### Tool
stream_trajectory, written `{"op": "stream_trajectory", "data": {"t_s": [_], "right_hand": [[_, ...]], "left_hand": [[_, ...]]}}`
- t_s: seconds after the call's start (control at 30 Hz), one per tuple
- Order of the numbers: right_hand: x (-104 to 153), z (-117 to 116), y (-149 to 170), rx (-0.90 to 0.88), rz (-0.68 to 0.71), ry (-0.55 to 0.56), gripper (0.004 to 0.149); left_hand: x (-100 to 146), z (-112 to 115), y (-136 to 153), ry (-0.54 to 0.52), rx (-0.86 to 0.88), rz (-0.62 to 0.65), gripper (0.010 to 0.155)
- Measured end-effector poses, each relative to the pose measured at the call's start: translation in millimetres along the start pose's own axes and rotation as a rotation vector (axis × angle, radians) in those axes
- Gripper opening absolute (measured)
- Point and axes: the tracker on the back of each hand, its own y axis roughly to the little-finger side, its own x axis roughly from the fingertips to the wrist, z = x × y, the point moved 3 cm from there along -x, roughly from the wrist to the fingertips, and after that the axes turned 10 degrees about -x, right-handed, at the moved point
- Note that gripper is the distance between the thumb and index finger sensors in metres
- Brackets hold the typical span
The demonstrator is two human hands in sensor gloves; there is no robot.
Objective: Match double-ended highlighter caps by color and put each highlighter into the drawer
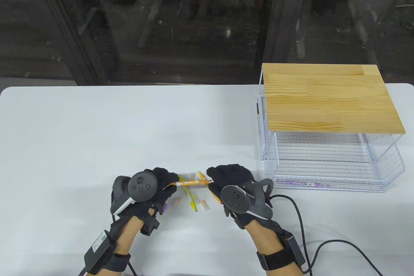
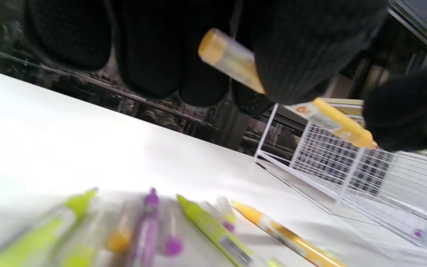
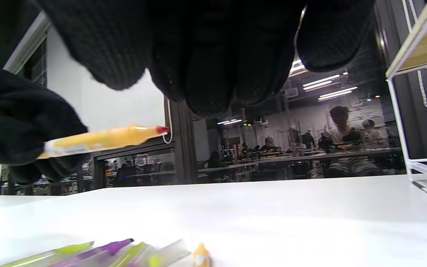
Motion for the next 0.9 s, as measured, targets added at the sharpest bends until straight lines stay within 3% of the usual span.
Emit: {"op": "stream_trajectory", "data": {"t_s": [0.2,0.57,0.9], "right_hand": [[-1.1,-5.5,11.6,-0.012,-0.043,-0.027,0.049],[-2.2,-13.2,23.2,-0.016,-0.075,-0.074,0.046],[-3.2,-23.9,3.4,-0.056,-0.031,-0.115,0.046]], "left_hand": [[1.0,-13.3,22.4,-0.038,-0.001,-0.073,0.046],[-0.6,-16.3,52.2,-0.06,0.01,-0.148,0.048],[-0.1,-17.9,56.5,-0.066,0.019,-0.164,0.048]]}}
